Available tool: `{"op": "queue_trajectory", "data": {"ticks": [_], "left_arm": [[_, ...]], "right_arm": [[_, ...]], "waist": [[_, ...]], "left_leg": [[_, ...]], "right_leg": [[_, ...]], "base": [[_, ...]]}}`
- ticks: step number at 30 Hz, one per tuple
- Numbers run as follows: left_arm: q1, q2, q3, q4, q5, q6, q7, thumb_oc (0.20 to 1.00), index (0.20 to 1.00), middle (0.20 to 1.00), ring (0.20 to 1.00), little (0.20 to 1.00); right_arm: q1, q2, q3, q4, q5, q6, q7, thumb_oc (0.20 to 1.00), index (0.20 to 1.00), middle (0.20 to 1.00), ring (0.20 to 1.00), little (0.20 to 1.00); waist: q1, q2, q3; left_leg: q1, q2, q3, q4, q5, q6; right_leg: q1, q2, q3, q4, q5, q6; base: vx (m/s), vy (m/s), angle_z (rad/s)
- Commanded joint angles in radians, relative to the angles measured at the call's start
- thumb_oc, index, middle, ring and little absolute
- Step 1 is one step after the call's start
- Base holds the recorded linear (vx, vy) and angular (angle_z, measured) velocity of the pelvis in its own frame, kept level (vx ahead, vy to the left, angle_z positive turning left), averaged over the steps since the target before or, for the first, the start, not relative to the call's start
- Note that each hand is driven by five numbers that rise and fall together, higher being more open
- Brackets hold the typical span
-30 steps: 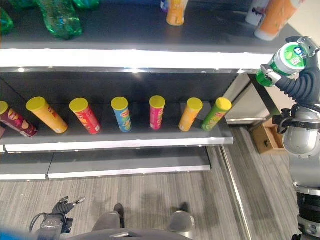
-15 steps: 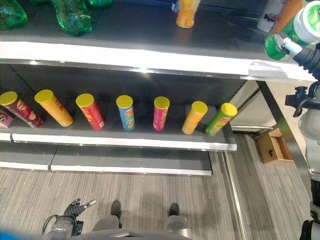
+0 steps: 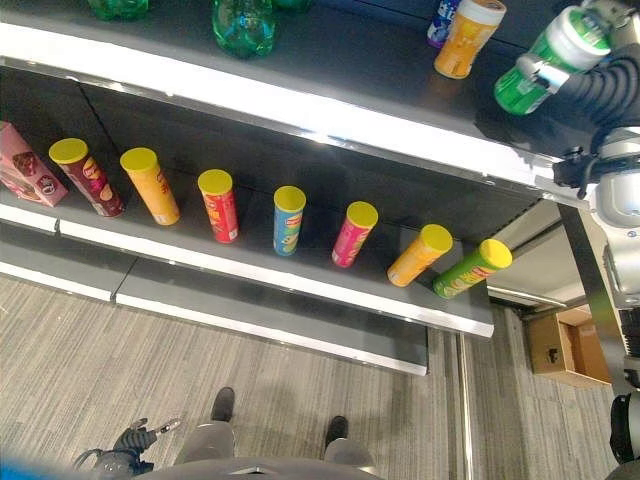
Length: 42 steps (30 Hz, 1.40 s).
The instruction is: Put the goods on the table back onto the shelves and tidy them up.
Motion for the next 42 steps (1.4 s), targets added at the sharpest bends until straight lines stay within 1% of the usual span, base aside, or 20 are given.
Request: {"op": "queue_trajectory", "data": {"ticks": [1,5,11,25,32,42], "left_arm": [[-0.016,0.037,-0.011,0.031,-0.007,-0.011,0.006,1.0,1.0,1.0,1.0,1.0],[-0.012,0.032,-0.011,0.034,-0.007,-0.012,0.009,1.0,1.0,1.0,1.0,1.0],[-0.014,0.03,-0.012,0.033,-0.01,-0.013,0.016,1.0,1.0,1.0,1.0,1.0],[-0.012,0.041,-0.014,0.022,-0.026,-0.016,0.012,1.0,1.0,1.0,1.0,1.0],[-0.013,0.044,-0.018,0.016,-0.028,-0.018,0.012,1.0,1.0,1.0,1.0,1.0],[-0.015,0.046,-0.018,0.015,-0.027,-0.021,0.013,1.0,1.0,1.0,1.0,1.0]], "right_arm": [[-0.062,-0.04,0.051,0.006,-0.035,0.003,0.0,0.2,0.2,0.2,0.2,0.2],[-0.069,-0.044,0.085,0.01,-0.087,0.012,0.003,0.2,0.2,0.2,0.2,0.2],[-0.075,-0.05,0.096,0.02,-0.112,0.018,-0.005,0.2,0.2,0.2,0.2,0.2],[-0.137,-0.072,0.163,0.023,-0.131,0.023,0.007,0.2,0.2,0.2,0.2,0.2],[-0.18,-0.083,0.199,0.023,-0.122,0.017,0.009,0.2,0.2,0.2,0.2,0.2],[-0.204,-0.104,0.24,0.031,-0.158,0.021,0.016,0.2,0.2,0.2,0.2,0.2]], "waist": [[0.018,0.013,-0.034],[0.023,0.021,-0.032],[0.027,0.025,-0.032],[0.035,0.003,-0.024],[0.037,-0.001,-0.019],[0.035,-0.002,-0.015]], "left_leg": [[0.072,0.015,0.085,-0.025,-0.099,-0.006],[0.069,0.012,0.078,-0.027,-0.095,-0.006],[0.067,0.006,0.07,-0.03,-0.094,-0.005],[0.056,0.01,0.067,-0.032,-0.093,-0.004],[0.058,0.009,0.068,-0.034,-0.094,-0.003],[0.057,0.01,0.075,-0.036,-0.094,-0.003]], "right_leg": [[-0.06,-0.002,-0.025,0.072,-0.088,-0.013],[-0.055,-0.009,-0.039,0.07,-0.087,-0.011],[-0.049,-0.014,-0.052,0.068,-0.086,-0.01],[-0.058,-0.015,-0.06,0.071,-0.085,-0.01],[-0.059,-0.017,-0.06,0.074,-0.085,-0.009],[-0.062,-0.018,-0.058,0.074,-0.083,-0.009]], "base": [[0.02,-0.013,0.11],[0.02,-0.011,0.07],[0.02,-0.006,0.04],[0.0,0.001,0.01],[0.0,0.0,0.0],[0.0,0.0,0.0]]}}
